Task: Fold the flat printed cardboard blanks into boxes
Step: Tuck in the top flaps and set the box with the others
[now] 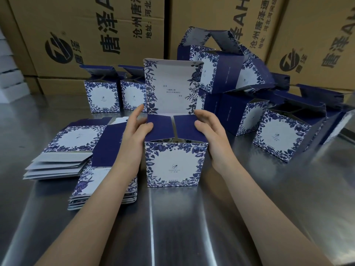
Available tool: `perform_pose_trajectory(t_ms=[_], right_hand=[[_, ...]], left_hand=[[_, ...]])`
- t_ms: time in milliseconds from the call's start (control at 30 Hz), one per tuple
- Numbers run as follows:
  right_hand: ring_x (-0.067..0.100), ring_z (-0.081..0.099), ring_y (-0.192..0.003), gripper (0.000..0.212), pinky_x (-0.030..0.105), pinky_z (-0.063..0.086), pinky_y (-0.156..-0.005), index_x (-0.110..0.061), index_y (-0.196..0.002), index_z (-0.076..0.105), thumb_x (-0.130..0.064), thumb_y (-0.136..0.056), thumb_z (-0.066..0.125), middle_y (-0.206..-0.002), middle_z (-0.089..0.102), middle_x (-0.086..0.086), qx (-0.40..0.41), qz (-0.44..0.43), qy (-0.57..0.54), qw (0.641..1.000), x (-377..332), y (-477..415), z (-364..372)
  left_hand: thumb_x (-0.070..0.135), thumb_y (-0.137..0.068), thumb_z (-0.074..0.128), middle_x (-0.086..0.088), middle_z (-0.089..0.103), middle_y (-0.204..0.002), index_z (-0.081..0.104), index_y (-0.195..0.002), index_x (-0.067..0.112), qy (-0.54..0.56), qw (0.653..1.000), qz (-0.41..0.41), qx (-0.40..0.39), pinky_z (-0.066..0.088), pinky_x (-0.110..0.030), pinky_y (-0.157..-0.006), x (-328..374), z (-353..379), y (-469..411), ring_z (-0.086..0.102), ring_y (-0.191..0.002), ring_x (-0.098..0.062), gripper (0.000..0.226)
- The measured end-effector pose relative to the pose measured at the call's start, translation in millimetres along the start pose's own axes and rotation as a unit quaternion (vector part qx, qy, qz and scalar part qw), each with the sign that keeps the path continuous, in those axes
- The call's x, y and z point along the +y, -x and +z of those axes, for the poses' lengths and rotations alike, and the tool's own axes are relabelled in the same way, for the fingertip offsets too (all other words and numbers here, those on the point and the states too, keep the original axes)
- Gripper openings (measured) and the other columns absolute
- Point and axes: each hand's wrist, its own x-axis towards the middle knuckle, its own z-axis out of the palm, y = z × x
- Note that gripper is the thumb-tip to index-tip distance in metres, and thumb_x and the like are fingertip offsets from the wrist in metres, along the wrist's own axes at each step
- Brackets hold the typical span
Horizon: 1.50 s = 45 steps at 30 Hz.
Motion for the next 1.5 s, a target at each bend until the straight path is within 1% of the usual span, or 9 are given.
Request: perform_pose_trajectory(t_ms=[133, 267, 333, 533, 667, 800, 1000, 1233, 1500], right_hand=[[0.007, 0.055, -0.123, 0.043, 0.02, 0.05, -0.095, -0.03, -0.139, 0.047, -0.012, -0.1, 0.051, -0.132, 0.053, -0.009, -0.004, 0.009, 0.011, 1.0, 1.9, -1.7, 0.2], [-0.002, 0.058, -0.11, 0.048, 0.01, 0.05, -0.082, -0.03, -0.147, 0.039, -0.015, -0.102, 0.047, -0.133, 0.051, -0.012, -0.013, 0.028, 0.018, 0.999, 2.0, -4.7, 0.2], [-0.004, 0.056, -0.114, 0.044, 0.011, 0.049, -0.089, -0.03, -0.143, 0.044, -0.015, -0.102, 0.046, -0.129, 0.052, -0.017, -0.018, 0.026, 0.02, 0.999, 1.2, -5.1, 0.7], [0.008, 0.055, -0.119, 0.027, 0.026, 0.042, -0.103, -0.028, -0.122, 0.056, -0.014, -0.1, 0.048, -0.121, 0.06, -0.014, 0.001, 0.009, 0.032, 0.999, 4.5, -4.1, 0.4], [0.002, 0.062, -0.104, 0.024, 0.015, 0.048, -0.083, -0.032, -0.113, 0.06, -0.019, -0.102, 0.043, -0.121, 0.062, -0.007, -0.007, 0.004, 0.035, 0.999, 3.5, -1.8, 1.6], [0.005, 0.065, -0.104, 0.028, 0.018, 0.051, -0.081, -0.03, -0.113, 0.06, -0.022, -0.106, 0.034, -0.124, 0.061, -0.002, -0.002, 0.026, 0.013, 1.0, 3.8, -2.4, 0.9], [0.004, 0.065, -0.096, 0.026, 0.019, 0.051, -0.083, -0.027, -0.118, 0.059, -0.025, -0.106, 0.036, -0.109, 0.067, -0.011, -0.003, 0.016, 0.003, 1.0, 5.0, -0.6, 2.0], [0.006, 0.063, -0.103, 0.029, 0.02, 0.049, -0.081, -0.033, -0.115, 0.06, -0.018, -0.103, 0.039, -0.122, 0.064, -0.007, 0.001, 0.041, 0.012, 0.999, 5.5, -0.3, 1.4], [0.014, 0.063, -0.095, 0.022, 0.028, 0.052, -0.078, -0.024, -0.102, 0.066, -0.013, -0.101, 0.048, -0.115, 0.065, 0.008, 0.05, -0.016, 0.012, 0.999, 6.4, 3.1, 1.9]], left_hand=[[0.023, -0.083, 0.053, 0.014, 0.045, -0.148, 0.037, -0.148, 0.039, 0.044, 0.998, -0.012, -0.036, 0.037, -0.038, -0.113, -1.5, -3.2, -3.8, 0.042, -0.138, -0.008, 0.069], [0.016, -0.092, 0.052, 0.018, 0.047, -0.145, 0.037, -0.149, 0.038, 0.054, 0.998, -0.016, -0.04, 0.047, -0.026, -0.098, -2.9, -5.6, -6.9, 0.044, -0.137, -0.008, 0.063], [0.022, -0.085, 0.056, 0.022, 0.05, -0.14, 0.045, -0.142, 0.045, 0.052, 0.998, -0.021, -0.035, 0.05, -0.021, -0.089, -1.3, -5.8, -7.0, 0.049, -0.132, -0.006, 0.062], [0.028, -0.077, 0.061, 0.022, 0.062, -0.124, 0.069, -0.099, 0.055, 0.049, 0.998, -0.022, -0.021, 0.04, -0.041, -0.11, -0.4, -5.2, -6.4, 0.054, -0.126, -0.008, 0.036], [0.025, -0.083, 0.058, 0.014, 0.068, -0.107, 0.07, -0.102, 0.04, 0.046, 0.998, -0.006, -0.032, 0.044, -0.037, -0.083, -0.6, -6.0, -4.3, 0.061, -0.099, -0.015, 0.027], [0.011, -0.092, 0.048, 0.024, 0.07, -0.101, 0.066, -0.108, 0.028, 0.052, 0.998, 0.01, -0.025, 0.052, -0.018, -0.068, -1.1, -3.6, -2.0, 0.067, -0.087, -0.001, 0.029], [0.009, -0.098, 0.036, 0.008, 0.059, -0.137, 0.067, -0.099, 0.02, 0.133, 0.991, -0.011, -0.016, 0.052, -0.016, -0.084, 0.7, -1.5, 1.6, 0.064, -0.109, 0.001, 0.033], [0.021, -0.076, 0.051, 0.015, 0.056, -0.136, 0.067, -0.104, 0.022, 0.109, 0.994, -0.013, -0.026, 0.033, -0.038, -0.117, -2.5, -1.4, 3.1, 0.049, -0.133, -0.005, 0.032], [0.013, -0.086, 0.054, 0.011, 0.061, -0.131, 0.073, -0.101, 0.027, 0.076, 0.997, -0.005, 0.016, 0.033, -0.046, -0.117, -0.4, 1.5, 7.1, 0.052, -0.13, -0.013, 0.028]])
